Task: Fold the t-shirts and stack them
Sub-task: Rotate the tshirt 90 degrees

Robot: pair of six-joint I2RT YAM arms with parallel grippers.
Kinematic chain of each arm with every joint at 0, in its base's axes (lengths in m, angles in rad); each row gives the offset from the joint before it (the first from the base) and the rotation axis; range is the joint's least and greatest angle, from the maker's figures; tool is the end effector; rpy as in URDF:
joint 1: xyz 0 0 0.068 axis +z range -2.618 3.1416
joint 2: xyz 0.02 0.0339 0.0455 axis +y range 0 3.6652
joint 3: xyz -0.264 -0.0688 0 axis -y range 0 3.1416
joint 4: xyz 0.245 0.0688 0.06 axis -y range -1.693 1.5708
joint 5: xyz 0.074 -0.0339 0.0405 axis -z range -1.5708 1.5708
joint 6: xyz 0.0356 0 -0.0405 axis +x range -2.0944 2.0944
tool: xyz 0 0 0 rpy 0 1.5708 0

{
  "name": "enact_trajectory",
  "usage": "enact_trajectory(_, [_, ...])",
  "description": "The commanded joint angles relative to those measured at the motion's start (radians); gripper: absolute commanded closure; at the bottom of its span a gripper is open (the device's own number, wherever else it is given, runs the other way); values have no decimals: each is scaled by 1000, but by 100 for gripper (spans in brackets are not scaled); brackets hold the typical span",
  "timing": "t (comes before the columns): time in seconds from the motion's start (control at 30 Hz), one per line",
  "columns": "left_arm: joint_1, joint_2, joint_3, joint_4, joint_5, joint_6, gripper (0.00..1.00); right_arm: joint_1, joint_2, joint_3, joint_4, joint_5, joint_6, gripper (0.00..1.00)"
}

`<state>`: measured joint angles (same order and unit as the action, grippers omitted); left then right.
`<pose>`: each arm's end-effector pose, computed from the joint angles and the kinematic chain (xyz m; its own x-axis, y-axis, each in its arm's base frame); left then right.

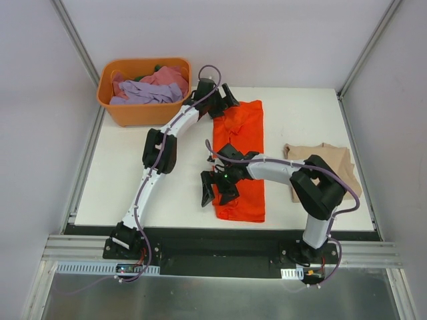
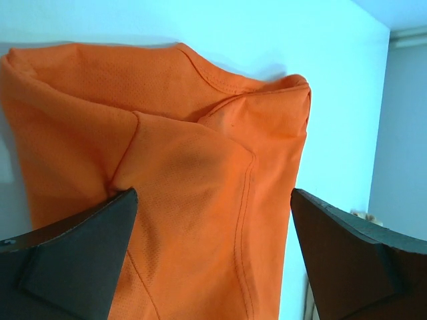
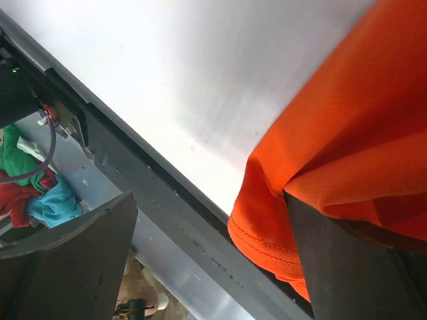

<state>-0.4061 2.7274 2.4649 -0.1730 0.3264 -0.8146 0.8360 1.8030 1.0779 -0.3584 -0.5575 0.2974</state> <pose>0.5573 -0.2521 0.1687 -0.7324 -0.4351 -0.5237 0.1581 0.6395 -0.7524 0.2225 0.2743 0.1608 -0.7996 -0.5140 -0.3107 -0.5872 0.5603 0.5842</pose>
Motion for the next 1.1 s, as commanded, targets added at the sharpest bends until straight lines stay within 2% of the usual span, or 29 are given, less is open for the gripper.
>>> enact_trajectory(0.0, [13, 6, 31, 64, -116, 51, 1, 35, 22, 79, 23, -41, -70, 4])
enact_trajectory(0.17, [21, -26, 19, 67, -199, 101, 1, 100, -69, 2, -97, -21, -118, 4])
enact_trajectory(0.3, [24, -35, 16, 69, -219, 118, 1, 147, -177, -114, -74, 14, -40, 4])
enact_trajectory(0.53, [21, -37, 19, 95, -144, 135, 1, 221, -255, -128, -14, 68, -27, 4])
enact_trajectory(0.7, [0, -86, 16, 116, -75, 218, 1, 218, -382, -157, -16, 241, -14, 4])
enact_trajectory(1.07, [-36, -326, -101, 92, -178, 275, 1, 154, -619, -254, -94, 499, 8, 4])
